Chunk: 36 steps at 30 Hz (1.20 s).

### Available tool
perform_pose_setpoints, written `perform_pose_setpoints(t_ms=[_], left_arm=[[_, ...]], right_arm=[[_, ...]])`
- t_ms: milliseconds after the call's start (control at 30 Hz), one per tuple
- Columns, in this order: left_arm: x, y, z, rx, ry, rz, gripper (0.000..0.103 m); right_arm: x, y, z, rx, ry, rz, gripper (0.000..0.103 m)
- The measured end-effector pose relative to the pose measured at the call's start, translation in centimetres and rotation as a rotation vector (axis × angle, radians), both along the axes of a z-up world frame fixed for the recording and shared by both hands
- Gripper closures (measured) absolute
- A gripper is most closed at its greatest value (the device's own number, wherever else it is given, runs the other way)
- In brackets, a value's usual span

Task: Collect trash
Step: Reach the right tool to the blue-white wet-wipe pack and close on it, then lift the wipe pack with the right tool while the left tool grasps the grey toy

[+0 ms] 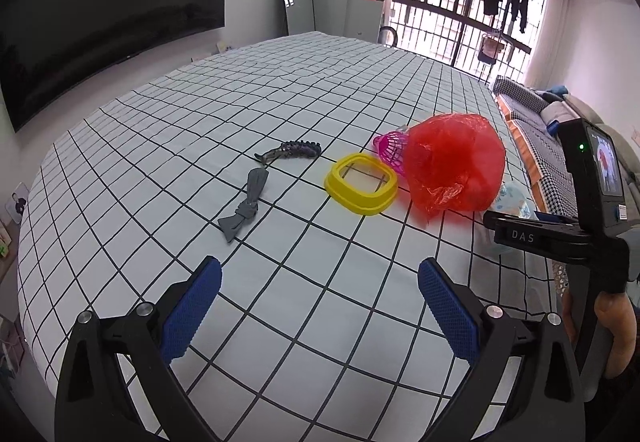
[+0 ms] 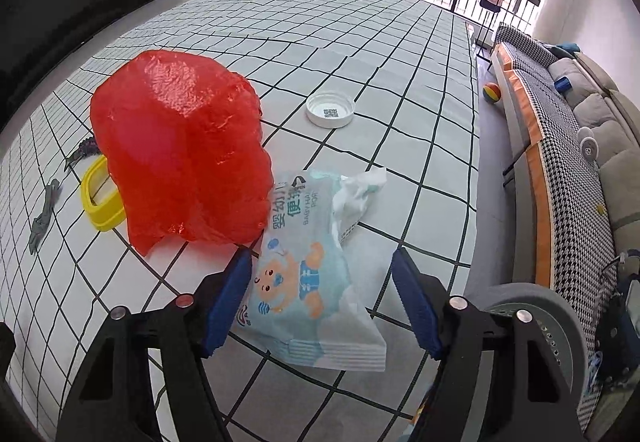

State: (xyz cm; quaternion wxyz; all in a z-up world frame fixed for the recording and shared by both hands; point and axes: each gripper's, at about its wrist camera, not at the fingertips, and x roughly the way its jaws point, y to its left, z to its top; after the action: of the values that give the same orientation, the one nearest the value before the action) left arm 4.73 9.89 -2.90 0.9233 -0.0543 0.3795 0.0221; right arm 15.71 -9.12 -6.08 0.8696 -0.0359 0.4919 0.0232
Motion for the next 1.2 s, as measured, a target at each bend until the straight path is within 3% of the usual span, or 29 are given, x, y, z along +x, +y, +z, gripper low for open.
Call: perform_pose_setpoints(t_ms=[33, 367, 533, 767, 1000, 1200], left_arm=[[0.0, 0.1, 0.0, 0.002, 0.001, 0.004, 0.006], [-0.1, 2.3, -0.4, 0.005, 0.012, 0.049, 0.006], [-0.1, 3.8, -0.6, 0.006, 0.023, 0.067, 0.006], [0.4, 6.1, -0.8, 0.032, 0.033, 0.107, 0.006], [2.7, 7.4, -0.7, 0.092, 0.026, 0.104, 0.006], [5.7, 8.0, -2.1, 0.102, 0.072, 0.072, 0.006]], right_arm=[[0.1, -0.1, -0.2, 0.003, 0.011, 0.0, 0.049], [-2.0, -2.7, 0.6, 0.069, -0.048, -0.029, 0.05], [-4.8, -4.3, 1.6, 0.141, -0.082, -0.06, 0.05], [-9.5, -5.7, 2.5, 0.165, -0.12, -0.076, 0.05], [-12.4, -5.7, 2.6, 0.181, -0.124, -0.066, 0.05], [-13.1, -5.0, 2.8, 0.192, -0.12, -0.04, 0.05]])
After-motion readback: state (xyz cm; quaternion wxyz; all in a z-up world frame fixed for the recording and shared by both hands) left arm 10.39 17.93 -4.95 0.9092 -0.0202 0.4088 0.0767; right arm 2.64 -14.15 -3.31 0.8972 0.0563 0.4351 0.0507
